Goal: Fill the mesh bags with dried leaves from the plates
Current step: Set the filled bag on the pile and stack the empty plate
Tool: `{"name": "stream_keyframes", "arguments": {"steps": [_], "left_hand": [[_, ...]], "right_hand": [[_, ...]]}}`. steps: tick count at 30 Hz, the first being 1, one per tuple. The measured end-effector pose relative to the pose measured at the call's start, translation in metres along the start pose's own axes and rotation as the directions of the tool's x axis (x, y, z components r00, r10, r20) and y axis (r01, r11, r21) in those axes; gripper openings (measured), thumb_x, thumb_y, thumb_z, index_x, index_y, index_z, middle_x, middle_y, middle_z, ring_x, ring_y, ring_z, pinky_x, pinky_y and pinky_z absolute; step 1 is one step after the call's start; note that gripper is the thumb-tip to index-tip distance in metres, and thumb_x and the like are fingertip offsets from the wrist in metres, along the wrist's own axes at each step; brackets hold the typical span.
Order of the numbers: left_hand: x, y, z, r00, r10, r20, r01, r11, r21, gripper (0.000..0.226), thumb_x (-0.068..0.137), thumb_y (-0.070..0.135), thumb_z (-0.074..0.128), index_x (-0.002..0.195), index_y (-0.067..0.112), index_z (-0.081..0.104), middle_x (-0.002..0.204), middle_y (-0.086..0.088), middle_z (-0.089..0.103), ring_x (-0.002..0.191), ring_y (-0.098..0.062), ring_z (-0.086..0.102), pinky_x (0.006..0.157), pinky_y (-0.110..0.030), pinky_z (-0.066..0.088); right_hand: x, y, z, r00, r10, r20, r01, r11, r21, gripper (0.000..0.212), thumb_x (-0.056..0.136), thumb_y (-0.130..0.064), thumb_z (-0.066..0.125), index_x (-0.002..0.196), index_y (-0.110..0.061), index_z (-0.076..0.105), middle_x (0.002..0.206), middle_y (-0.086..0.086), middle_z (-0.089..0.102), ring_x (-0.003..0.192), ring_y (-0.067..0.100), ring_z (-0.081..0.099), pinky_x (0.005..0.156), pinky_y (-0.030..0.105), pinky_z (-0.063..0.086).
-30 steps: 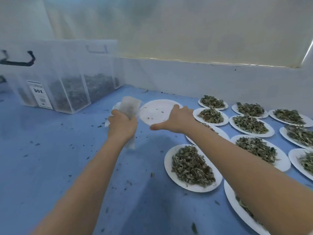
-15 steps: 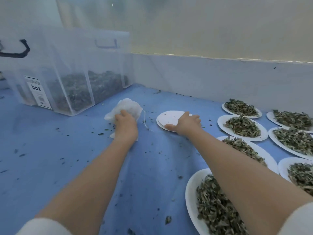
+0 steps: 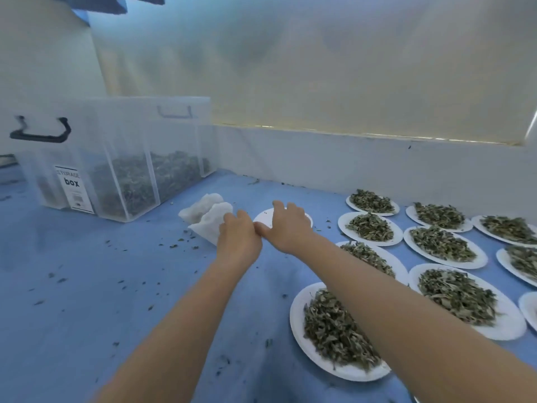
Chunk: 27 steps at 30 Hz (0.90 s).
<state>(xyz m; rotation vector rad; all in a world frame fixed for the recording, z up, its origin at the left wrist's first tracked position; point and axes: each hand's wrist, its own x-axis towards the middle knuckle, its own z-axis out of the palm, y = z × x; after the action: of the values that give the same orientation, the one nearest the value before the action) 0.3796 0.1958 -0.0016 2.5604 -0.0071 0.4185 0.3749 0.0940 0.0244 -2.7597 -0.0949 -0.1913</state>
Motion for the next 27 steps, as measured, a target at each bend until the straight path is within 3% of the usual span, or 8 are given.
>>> {"name": "stream_keyframes", "arguments": {"steps": [4,9,14,17,21,24,27], "left_hand": [[-0.065,0.022,-0.030,0.997,0.069,0.022,-0.066,0.988,-0.137,0.021,0.090,0.012,0.046,0.109,0.004,0.050,0.112,-0.013,0.055,0.099,-0.029,0.054,0.079,-0.039,0.047],[-0.145,0.060,-0.042,0.983,0.165,0.080,-0.143,0.964,-0.223,0.021,0.086,0.011,0.046,0.105,0.011,0.056,0.103,-0.006,0.061,0.089,-0.021,0.054,0.069,-0.030,0.040],[-0.208,0.096,-0.022,0.958,0.215,0.189,-0.160,0.950,-0.269,0.020,0.080,0.009,0.047,0.097,0.012,0.058,0.097,-0.003,0.062,0.084,-0.018,0.053,0.067,-0.028,0.039],[-0.240,0.115,0.000,0.935,0.268,0.235,-0.196,0.937,-0.288,0.017,0.084,0.014,0.049,0.097,0.008,0.058,0.098,-0.006,0.062,0.091,-0.021,0.055,0.072,-0.030,0.042],[-0.264,0.133,0.028,0.912,0.214,0.350,-0.143,0.966,-0.217,0.029,0.086,0.025,0.055,0.108,0.007,0.053,0.107,-0.010,0.058,0.096,-0.023,0.055,0.074,-0.033,0.044],[-0.271,0.140,0.039,0.918,0.131,0.375,-0.080,0.986,-0.147,0.038,0.087,0.027,0.053,0.118,0.006,0.045,0.119,-0.013,0.048,0.102,-0.026,0.050,0.071,-0.030,0.038],[-0.271,0.142,0.044,0.923,0.087,0.375,-0.037,0.990,-0.137,0.035,0.086,0.027,0.052,0.112,0.005,0.043,0.116,-0.015,0.048,0.100,-0.029,0.050,0.068,-0.030,0.037]], "right_hand": [[-0.077,-0.001,-0.032,0.999,-0.035,0.000,0.035,0.999,-0.007,0.063,0.095,-0.051,0.040,0.141,-0.010,0.029,0.141,0.017,0.036,0.130,0.034,0.032,0.103,0.043,0.031],[-0.169,0.020,-0.058,0.994,-0.099,-0.040,0.098,0.994,-0.039,0.048,0.100,-0.036,0.036,0.139,-0.009,0.034,0.139,0.016,0.040,0.128,0.032,0.034,0.105,0.043,0.033],[-0.231,0.068,-0.067,0.999,-0.031,0.009,0.032,0.999,-0.044,0.047,0.098,-0.037,0.040,0.138,-0.014,0.040,0.140,0.011,0.043,0.130,0.027,0.035,0.107,0.041,0.032],[-0.262,0.105,-0.073,0.998,0.023,0.053,-0.019,0.998,-0.061,0.052,0.094,-0.046,0.045,0.135,-0.013,0.044,0.137,0.010,0.046,0.129,0.026,0.038,0.105,0.040,0.035],[-0.291,0.147,-0.079,0.983,0.150,0.103,-0.131,0.977,-0.166,0.061,0.085,-0.058,0.052,0.127,-0.014,0.047,0.131,0.012,0.049,0.121,0.028,0.043,0.098,0.042,0.041],[-0.302,0.172,-0.082,0.967,0.206,0.151,-0.157,0.947,-0.281,0.087,0.070,-0.075,0.055,0.134,-0.018,0.038,0.135,0.009,0.045,0.124,0.031,0.038,0.102,0.043,0.035],[-0.304,0.188,-0.081,0.943,0.264,0.204,-0.191,0.928,-0.319,0.112,0.054,-0.085,0.058,0.138,-0.015,0.030,0.138,0.012,0.041,0.130,0.032,0.030,0.108,0.046,0.023]]}}
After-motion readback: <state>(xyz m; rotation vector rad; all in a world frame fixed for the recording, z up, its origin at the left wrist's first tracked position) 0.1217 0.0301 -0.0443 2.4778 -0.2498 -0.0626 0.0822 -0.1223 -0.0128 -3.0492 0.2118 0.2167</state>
